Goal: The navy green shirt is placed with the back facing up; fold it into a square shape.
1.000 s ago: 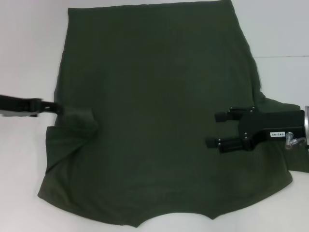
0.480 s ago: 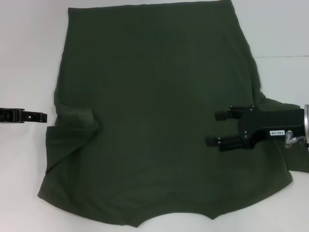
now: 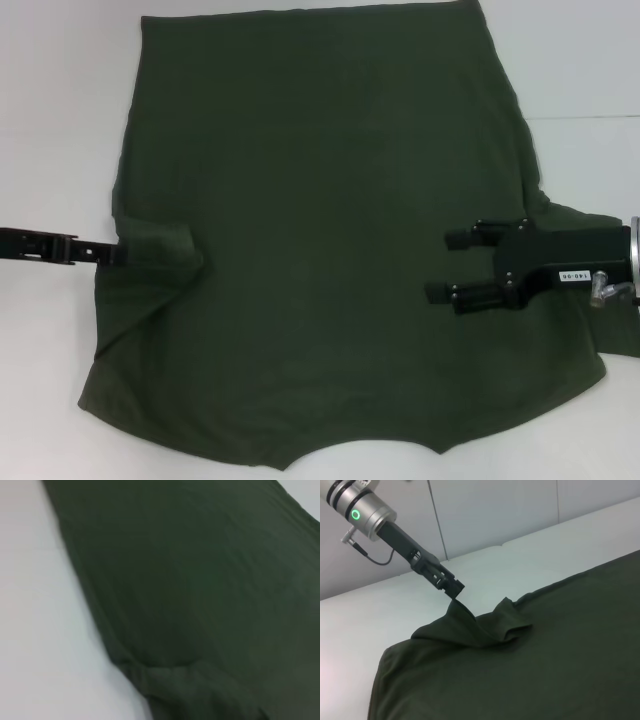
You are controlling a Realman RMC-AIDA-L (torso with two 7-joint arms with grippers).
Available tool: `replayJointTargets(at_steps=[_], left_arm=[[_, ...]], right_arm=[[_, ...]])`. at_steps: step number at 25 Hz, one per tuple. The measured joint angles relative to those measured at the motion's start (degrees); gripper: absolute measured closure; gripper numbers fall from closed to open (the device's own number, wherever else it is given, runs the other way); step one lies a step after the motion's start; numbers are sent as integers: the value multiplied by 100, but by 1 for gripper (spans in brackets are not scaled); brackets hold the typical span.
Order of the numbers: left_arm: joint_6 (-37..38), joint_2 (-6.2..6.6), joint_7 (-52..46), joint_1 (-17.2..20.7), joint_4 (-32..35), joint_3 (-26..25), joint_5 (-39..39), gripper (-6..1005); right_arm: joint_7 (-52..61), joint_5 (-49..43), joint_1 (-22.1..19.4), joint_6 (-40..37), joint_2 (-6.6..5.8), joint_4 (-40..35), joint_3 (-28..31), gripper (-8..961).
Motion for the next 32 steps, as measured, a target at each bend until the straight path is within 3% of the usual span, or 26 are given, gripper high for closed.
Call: replayJointTargets(at_steps=[10, 25, 32], left_arm=[[5, -57, 928, -17, -120, 90, 6, 152], [-20, -20, 1640, -91, -411, 174, 14, 153], [810, -46, 1641, -222, -383, 318, -25, 153]], right_arm=[[1, -6, -2, -14, -2, -1, 0, 12], [34, -10, 3, 1, -2, 2, 0, 12], [74, -9, 17, 15, -1, 5, 0, 13]])
